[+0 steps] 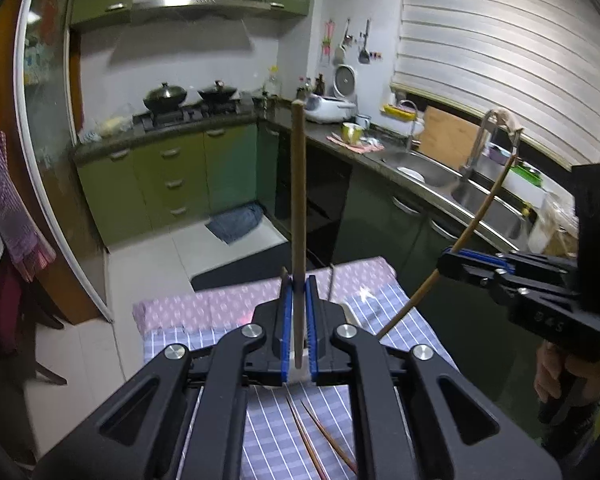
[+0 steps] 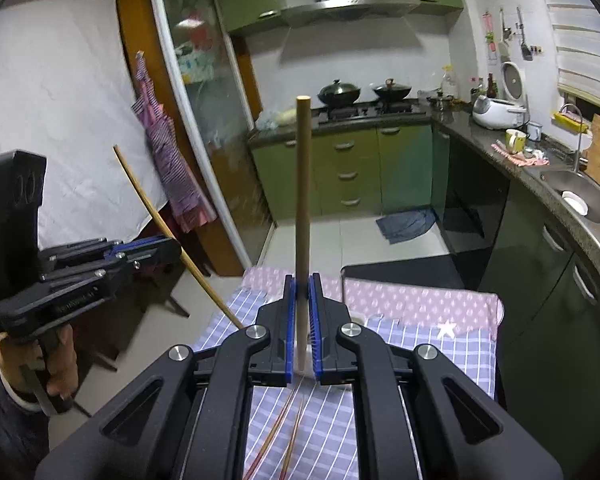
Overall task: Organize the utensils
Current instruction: 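Lower both chopsticks into the holder and open both grippers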
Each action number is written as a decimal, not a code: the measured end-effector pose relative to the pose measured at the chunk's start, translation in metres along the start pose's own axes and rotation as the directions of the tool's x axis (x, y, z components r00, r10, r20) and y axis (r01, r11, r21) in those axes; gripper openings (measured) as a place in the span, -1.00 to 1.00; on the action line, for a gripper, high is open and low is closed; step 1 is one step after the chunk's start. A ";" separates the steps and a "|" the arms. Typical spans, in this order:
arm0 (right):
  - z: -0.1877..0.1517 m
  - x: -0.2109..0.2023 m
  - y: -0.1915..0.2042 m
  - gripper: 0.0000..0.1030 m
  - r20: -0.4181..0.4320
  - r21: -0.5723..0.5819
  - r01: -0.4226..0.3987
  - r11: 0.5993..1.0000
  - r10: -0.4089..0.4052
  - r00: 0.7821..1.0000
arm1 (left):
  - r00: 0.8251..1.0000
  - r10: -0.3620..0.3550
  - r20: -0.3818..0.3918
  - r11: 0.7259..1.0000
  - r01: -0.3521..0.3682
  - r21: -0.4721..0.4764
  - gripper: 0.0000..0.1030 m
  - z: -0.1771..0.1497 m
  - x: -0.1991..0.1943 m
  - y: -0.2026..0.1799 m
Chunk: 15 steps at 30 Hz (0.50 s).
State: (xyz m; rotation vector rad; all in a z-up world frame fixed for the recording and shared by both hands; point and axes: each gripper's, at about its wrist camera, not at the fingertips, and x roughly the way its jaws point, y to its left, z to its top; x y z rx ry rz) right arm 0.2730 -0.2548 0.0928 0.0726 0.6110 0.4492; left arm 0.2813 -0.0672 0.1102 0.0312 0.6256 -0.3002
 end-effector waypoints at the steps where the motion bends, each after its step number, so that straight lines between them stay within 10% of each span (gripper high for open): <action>1: 0.003 0.003 -0.002 -0.85 0.005 0.002 0.004 1.000 -0.004 1.000 | 1.000 0.005 -0.001 1.000 -0.005 -0.002 -0.87 0.001 0.005 0.001; 15: -0.003 0.102 -0.030 -0.85 -0.089 0.013 0.088 0.996 -0.087 0.992 | 0.991 0.043 -0.130 0.999 -0.043 0.003 -0.87 -0.034 0.102 0.015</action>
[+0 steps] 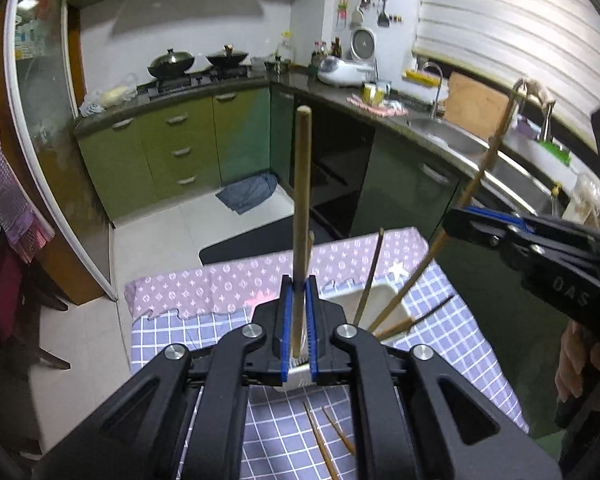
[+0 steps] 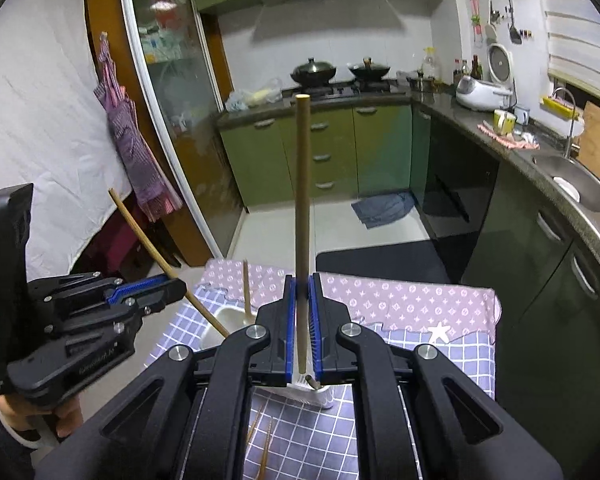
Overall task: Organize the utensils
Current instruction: 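Lower both chopsticks into the holder and open both grippers, then close the left gripper on a chopstick while the right gripper grasps the last chopstick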
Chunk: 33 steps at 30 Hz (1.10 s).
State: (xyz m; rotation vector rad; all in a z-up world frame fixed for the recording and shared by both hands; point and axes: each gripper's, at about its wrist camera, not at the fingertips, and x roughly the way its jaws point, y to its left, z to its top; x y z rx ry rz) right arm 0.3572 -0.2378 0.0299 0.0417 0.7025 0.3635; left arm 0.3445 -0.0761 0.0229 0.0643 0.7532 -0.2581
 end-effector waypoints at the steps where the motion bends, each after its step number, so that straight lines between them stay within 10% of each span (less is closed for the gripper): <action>1: -0.003 0.005 0.001 -0.85 -0.008 0.000 0.001 1.000 -0.001 1.000 | 1.000 0.000 -0.017 1.000 0.000 0.004 -0.87 -0.005 0.005 -0.001; 14: -0.019 -0.034 0.024 -0.63 0.036 -0.044 -0.027 0.999 0.029 0.999 | 0.997 -0.006 -0.071 1.000 0.006 0.000 -0.82 -0.031 -0.008 -0.001; 22: -0.093 -0.101 0.024 -0.30 0.032 -0.064 -0.070 0.996 0.072 0.997 | 0.986 -0.016 -0.168 1.000 0.013 -0.020 -0.21 -0.075 -0.036 -0.002; 27: -0.162 -0.057 0.004 -0.30 -0.186 -0.049 -0.035 0.998 0.025 0.982 | 0.910 -0.066 -0.410 0.997 0.039 -0.074 -0.19 -0.139 0.011 -0.003; 33: -0.212 0.015 -0.026 -0.29 -0.450 0.008 -0.020 1.000 0.021 0.893 | 0.814 -0.058 -0.578 0.991 -0.022 -0.131 -0.27 -0.177 0.073 -0.006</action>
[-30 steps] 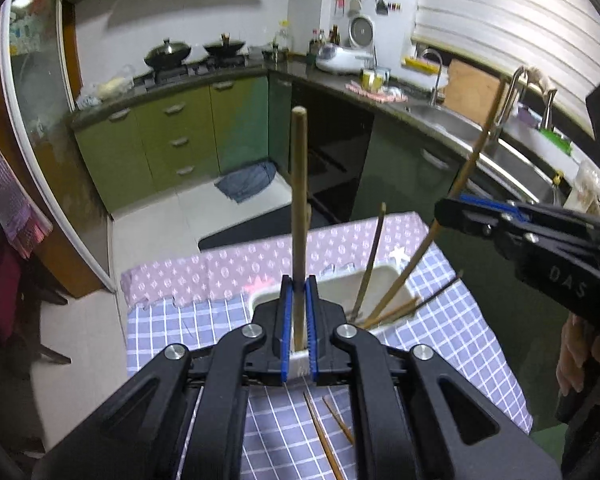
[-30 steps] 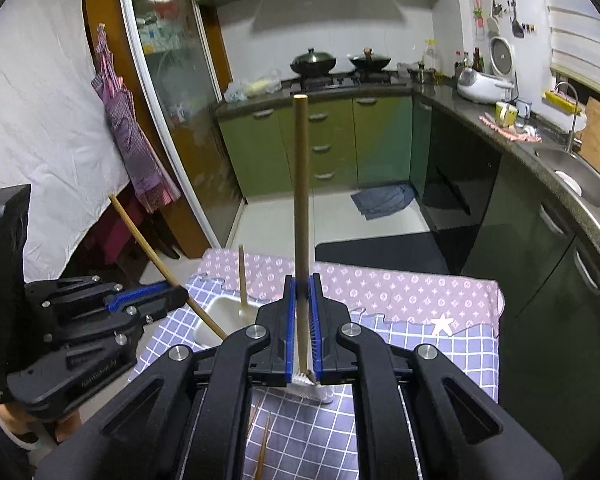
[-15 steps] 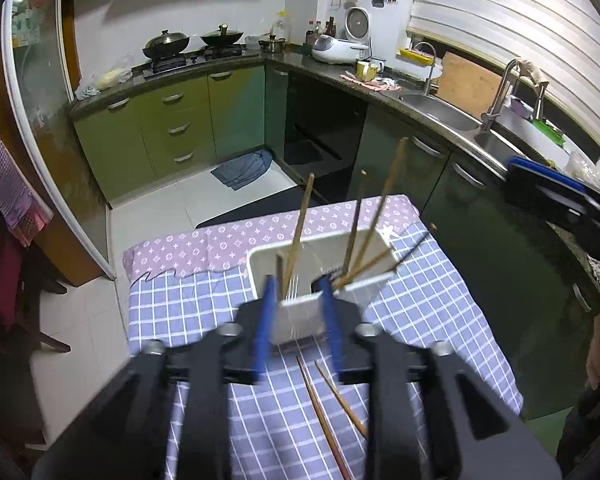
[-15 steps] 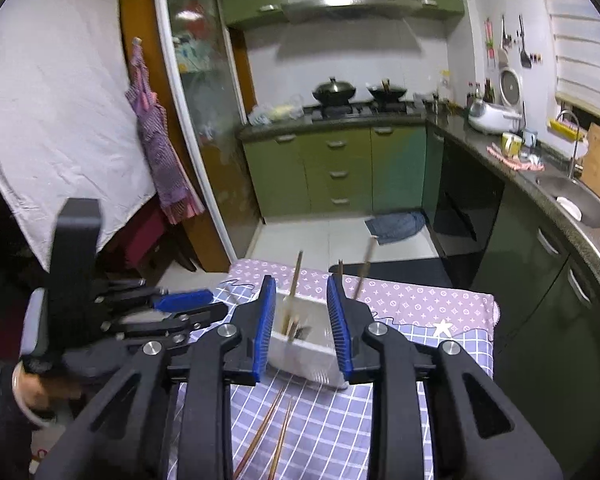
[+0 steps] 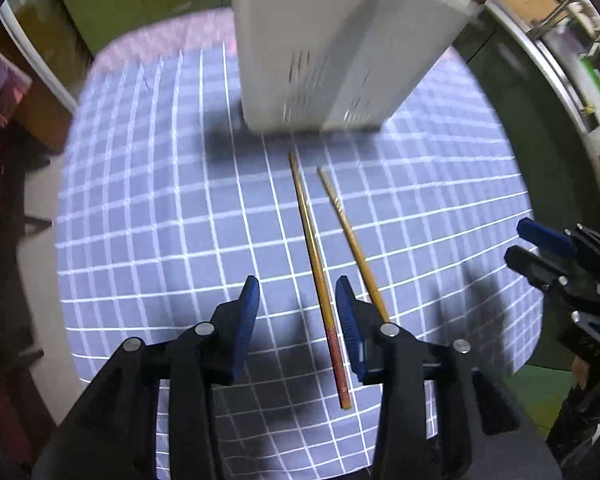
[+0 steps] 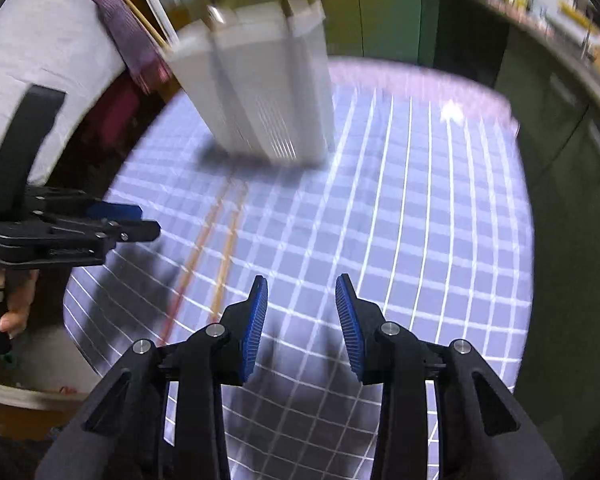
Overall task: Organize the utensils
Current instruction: 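Close the left gripper on a chopstick while the right gripper grasps the last chopstick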
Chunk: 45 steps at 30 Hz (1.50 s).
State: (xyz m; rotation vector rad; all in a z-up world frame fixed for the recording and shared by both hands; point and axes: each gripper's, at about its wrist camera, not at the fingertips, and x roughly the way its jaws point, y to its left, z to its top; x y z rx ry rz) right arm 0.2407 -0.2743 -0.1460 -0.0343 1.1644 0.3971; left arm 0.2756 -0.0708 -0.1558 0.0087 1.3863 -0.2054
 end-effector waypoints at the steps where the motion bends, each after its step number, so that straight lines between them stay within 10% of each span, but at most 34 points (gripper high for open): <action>1: 0.000 0.010 -0.004 -0.29 -0.031 0.006 0.003 1.000 -0.003 1.000 | 1.000 -0.001 -0.018 1.000 0.001 -0.018 -0.28 0.004 0.006 0.001; 16: 0.009 0.038 -0.026 -0.30 -0.094 0.009 0.026 1.000 -0.025 0.995 | 0.983 0.139 -0.119 0.988 -0.145 -0.047 -0.48 0.034 0.050 -0.020; 31: -0.003 0.041 -0.036 -0.30 -0.104 0.026 0.017 1.000 -0.015 0.995 | 0.985 0.095 -0.141 0.991 -0.107 -0.075 -0.86 0.039 0.063 -0.034; 45: 0.013 0.052 0.008 -0.47 -0.174 -0.034 -0.003 0.999 -0.003 0.985 | 0.984 0.008 0.179 0.998 0.003 -0.064 -0.86 -0.018 -0.035 0.009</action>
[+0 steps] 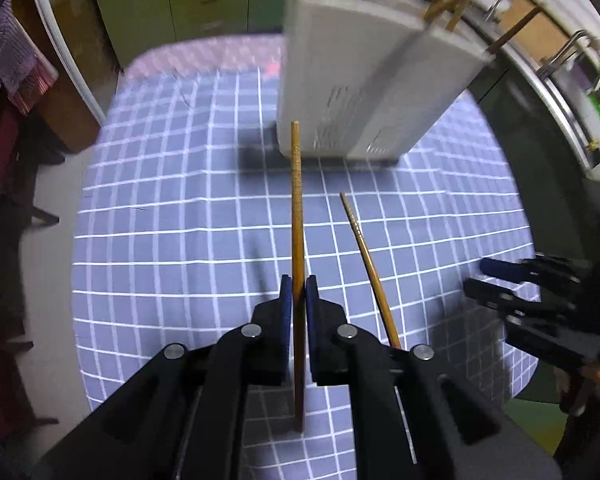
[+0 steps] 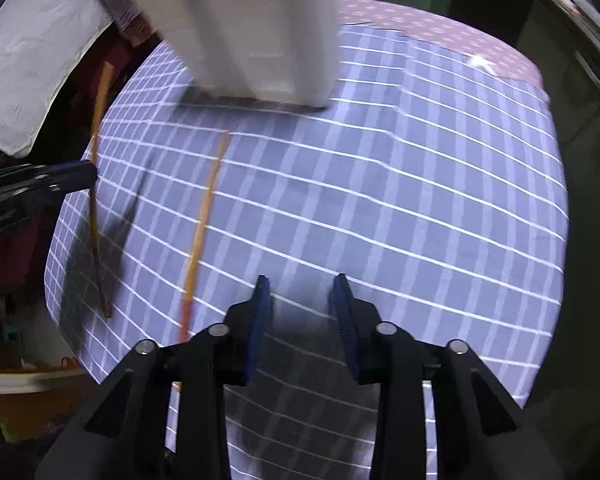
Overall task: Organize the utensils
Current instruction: 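Close the left gripper on a chopstick while the right gripper grasps the last chopstick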
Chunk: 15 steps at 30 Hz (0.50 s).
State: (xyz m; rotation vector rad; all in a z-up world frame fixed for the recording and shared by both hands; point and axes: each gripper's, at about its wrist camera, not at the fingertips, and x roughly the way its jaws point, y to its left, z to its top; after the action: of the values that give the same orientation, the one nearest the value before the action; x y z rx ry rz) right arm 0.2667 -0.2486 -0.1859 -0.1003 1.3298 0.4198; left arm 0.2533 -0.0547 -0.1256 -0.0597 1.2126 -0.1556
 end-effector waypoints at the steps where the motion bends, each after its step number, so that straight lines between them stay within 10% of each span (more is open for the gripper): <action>1: 0.004 0.004 0.009 -0.52 -0.011 -0.009 -0.007 1.000 0.007 1.000 | 1.000 -0.010 0.030 1.000 0.010 -0.002 -0.86 -0.007 -0.010 0.005; 15: 0.047 0.049 0.074 -0.67 -0.116 -0.071 0.024 0.997 -0.032 0.993 | 0.980 -0.040 0.197 0.997 0.025 0.077 -0.86 -0.040 -0.058 0.015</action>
State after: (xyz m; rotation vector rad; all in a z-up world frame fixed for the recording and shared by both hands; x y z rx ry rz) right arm 0.2927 -0.1545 -0.2088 -0.2036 1.4275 0.4415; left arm 0.1977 -0.0291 -0.0873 -0.0300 1.0060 -0.2182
